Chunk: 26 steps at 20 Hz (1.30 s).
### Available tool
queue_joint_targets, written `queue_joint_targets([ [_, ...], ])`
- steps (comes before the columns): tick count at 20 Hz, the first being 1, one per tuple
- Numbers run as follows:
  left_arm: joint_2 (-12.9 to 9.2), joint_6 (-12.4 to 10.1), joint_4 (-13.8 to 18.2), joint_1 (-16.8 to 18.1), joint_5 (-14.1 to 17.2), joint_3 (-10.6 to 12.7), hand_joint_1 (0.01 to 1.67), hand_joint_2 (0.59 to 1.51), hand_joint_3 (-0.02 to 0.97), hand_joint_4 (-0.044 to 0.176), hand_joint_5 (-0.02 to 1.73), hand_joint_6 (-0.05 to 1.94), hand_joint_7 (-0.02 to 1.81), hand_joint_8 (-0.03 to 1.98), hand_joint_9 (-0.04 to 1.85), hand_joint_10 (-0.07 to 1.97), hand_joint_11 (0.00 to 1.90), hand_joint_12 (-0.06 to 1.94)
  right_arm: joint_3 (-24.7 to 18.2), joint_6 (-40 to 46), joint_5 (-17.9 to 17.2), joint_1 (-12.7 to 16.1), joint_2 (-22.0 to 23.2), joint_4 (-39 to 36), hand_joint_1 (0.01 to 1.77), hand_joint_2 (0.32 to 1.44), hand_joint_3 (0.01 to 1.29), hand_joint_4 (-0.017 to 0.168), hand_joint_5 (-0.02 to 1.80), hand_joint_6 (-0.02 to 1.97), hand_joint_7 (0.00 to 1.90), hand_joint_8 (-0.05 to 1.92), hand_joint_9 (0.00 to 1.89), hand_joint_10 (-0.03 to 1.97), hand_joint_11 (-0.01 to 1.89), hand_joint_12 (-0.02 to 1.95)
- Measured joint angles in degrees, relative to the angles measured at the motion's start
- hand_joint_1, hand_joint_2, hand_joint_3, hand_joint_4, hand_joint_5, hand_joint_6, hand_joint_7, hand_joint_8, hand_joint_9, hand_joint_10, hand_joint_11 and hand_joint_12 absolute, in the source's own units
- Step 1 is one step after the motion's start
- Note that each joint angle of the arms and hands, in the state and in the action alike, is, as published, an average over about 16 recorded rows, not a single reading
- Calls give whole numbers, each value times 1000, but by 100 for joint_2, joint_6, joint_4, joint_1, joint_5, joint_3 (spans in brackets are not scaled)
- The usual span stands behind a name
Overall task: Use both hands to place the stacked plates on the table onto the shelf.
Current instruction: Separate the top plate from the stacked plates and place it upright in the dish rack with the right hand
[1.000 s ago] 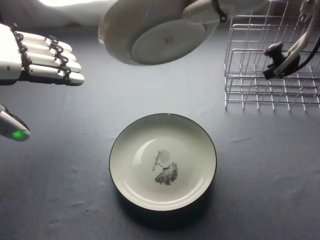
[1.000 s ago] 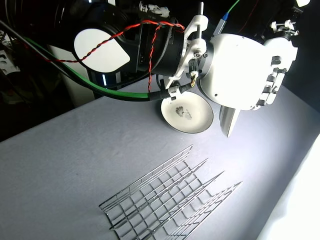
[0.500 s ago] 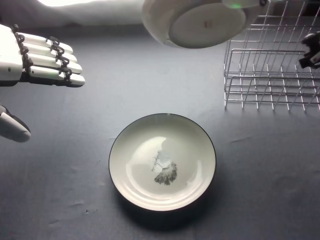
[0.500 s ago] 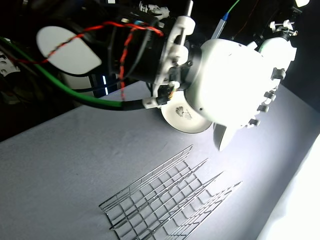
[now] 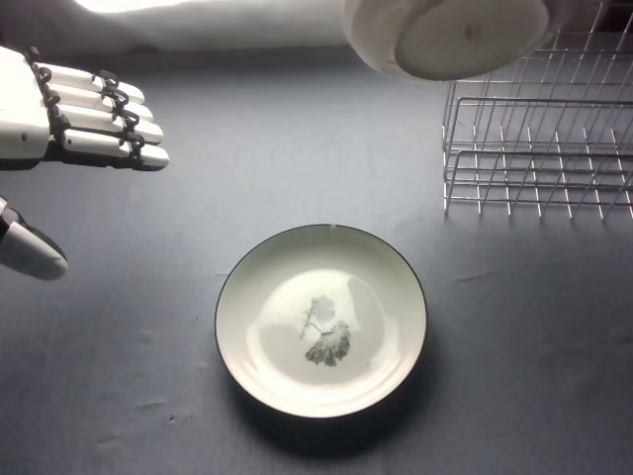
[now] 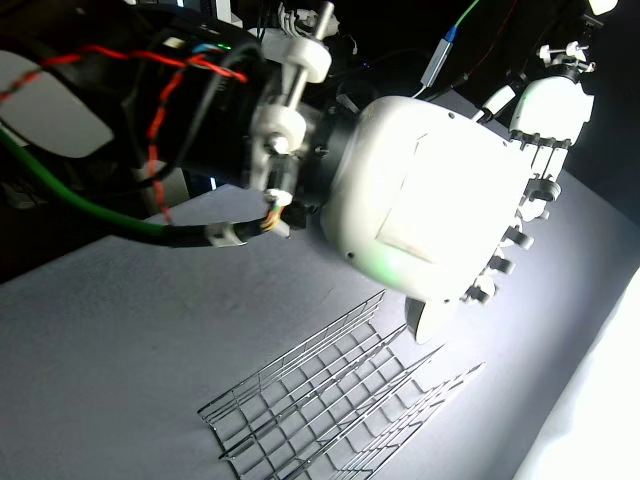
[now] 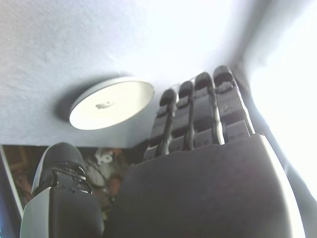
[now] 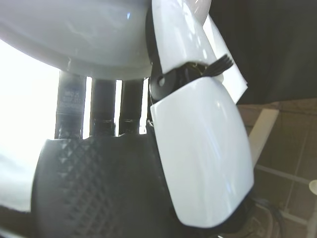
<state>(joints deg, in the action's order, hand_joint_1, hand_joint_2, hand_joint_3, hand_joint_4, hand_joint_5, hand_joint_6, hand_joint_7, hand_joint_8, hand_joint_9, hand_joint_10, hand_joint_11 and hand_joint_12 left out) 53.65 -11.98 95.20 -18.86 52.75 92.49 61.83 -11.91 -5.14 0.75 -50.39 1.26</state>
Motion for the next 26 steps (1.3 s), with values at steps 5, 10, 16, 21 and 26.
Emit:
queue_joint_targets([
  [5, -24, 5, 15, 1, -3, -67, 13, 1072, 15, 2, 38, 17, 21, 14, 20, 6, 19, 13, 12, -6, 17, -67, 173, -54, 1388, 1066, 12, -8, 822, 1083, 961, 934, 920, 1190, 813, 1380],
  [10, -51, 8, 32, 0, 69, -191, 13, 1073, 15, 2, 41, 17, 19, 14, 20, 6, 19, 12, 78, -1, -30, -232, 282, -97, 1389, 1066, 12, -8, 829, 1078, 958, 934, 916, 1196, 812, 1381],
  [16, -78, 51, 23, -90, 101, -479, 14, 1076, 15, 2, 46, 18, 19, 14, 20, 6, 20, 13, 213, 13, -177, -536, 368, -128, 1389, 1067, 12, -8, 835, 1081, 950, 944, 918, 1205, 806, 1380],
  [21, -96, 145, -29, -243, -21, -814, 14, 1080, 15, 2, 49, 18, 17, 14, 20, 6, 20, 13, 364, 23, -337, -829, 403, -150, 1388, 1068, 12, -8, 842, 1081, 951, 944, 922, 1204, 804, 1369],
  [26, -101, 273, -107, -421, -253, -1145, 14, 1084, 14, 2, 58, 18, 26, 15, 21, 7, 20, 14, 493, 30, -484, -1138, 437, -155, 1388, 1070, 12, -8, 851, 1068, 955, 934, 929, 1194, 801, 1354],
])
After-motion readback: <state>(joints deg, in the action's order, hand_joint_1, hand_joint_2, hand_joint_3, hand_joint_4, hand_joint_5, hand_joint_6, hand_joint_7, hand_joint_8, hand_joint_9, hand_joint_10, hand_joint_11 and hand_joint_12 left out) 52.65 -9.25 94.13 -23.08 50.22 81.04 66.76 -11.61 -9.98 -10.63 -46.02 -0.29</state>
